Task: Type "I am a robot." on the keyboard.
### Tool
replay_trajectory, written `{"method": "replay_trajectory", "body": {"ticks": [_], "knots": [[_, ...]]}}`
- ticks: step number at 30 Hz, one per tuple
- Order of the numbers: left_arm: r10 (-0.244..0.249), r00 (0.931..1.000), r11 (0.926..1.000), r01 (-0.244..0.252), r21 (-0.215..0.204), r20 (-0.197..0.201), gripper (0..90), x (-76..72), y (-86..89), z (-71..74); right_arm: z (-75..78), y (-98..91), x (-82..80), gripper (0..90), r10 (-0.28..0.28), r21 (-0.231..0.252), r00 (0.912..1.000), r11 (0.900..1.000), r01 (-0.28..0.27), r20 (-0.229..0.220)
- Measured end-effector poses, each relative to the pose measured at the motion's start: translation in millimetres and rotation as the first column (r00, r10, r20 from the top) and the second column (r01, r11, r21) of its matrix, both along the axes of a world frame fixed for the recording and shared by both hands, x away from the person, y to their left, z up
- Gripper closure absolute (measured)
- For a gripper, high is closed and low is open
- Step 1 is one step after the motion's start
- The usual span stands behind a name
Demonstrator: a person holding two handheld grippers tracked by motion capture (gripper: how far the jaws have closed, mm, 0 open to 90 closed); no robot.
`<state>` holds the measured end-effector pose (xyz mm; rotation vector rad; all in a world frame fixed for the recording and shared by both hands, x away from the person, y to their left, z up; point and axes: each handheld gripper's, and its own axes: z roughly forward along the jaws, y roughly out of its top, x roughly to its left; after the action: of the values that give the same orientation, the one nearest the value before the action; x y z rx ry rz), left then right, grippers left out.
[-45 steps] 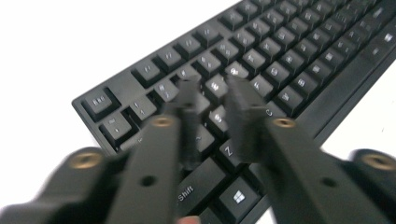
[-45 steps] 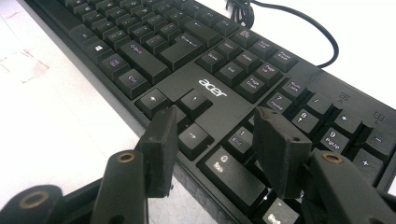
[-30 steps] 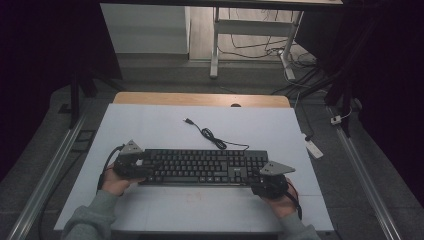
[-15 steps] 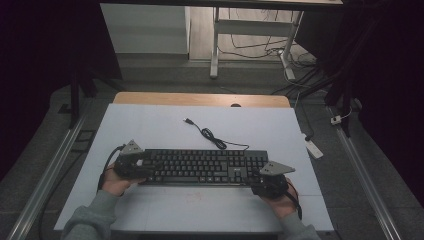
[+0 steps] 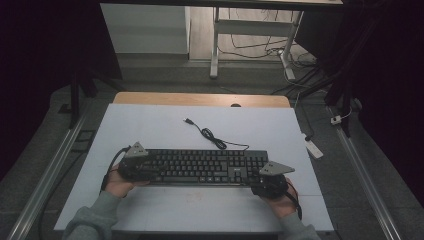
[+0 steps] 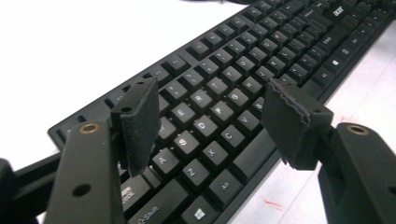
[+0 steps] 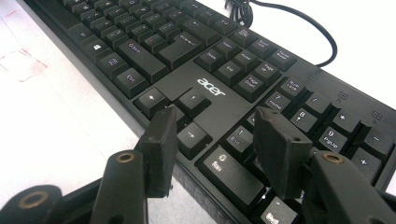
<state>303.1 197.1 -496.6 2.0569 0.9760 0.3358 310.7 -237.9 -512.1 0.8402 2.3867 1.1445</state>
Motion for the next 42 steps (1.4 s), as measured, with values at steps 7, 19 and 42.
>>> {"method": "replay_trajectory", "body": {"ticks": [7, 19, 42], "knots": [[-0.034, 0.9994, 0.9993, 0.034, 0.012, -0.003, 37.7, -2.1, -7.1, -0.1, -0.2, 0.2, 0.0, 49.9, 0.001, 0.001, 1.0, 1.0, -0.001, 0.001], [-0.105, 0.9944, 0.9941, 0.105, 0.027, -0.011, 39.1, -7.0, -24.7, -1.6, -0.4, 0.2, 0.2, 49.9, 0.001, -0.001, 1.0, 1.0, -0.001, 0.0], [-0.196, 0.9801, 0.9768, 0.198, 0.081, -0.03, 86.6, -12.3, -52.1, -11.6, -0.6, 0.4, 0.2, 49.8, 0.0, -0.007, 1.0, 1.0, 0.0, -0.002]]}}
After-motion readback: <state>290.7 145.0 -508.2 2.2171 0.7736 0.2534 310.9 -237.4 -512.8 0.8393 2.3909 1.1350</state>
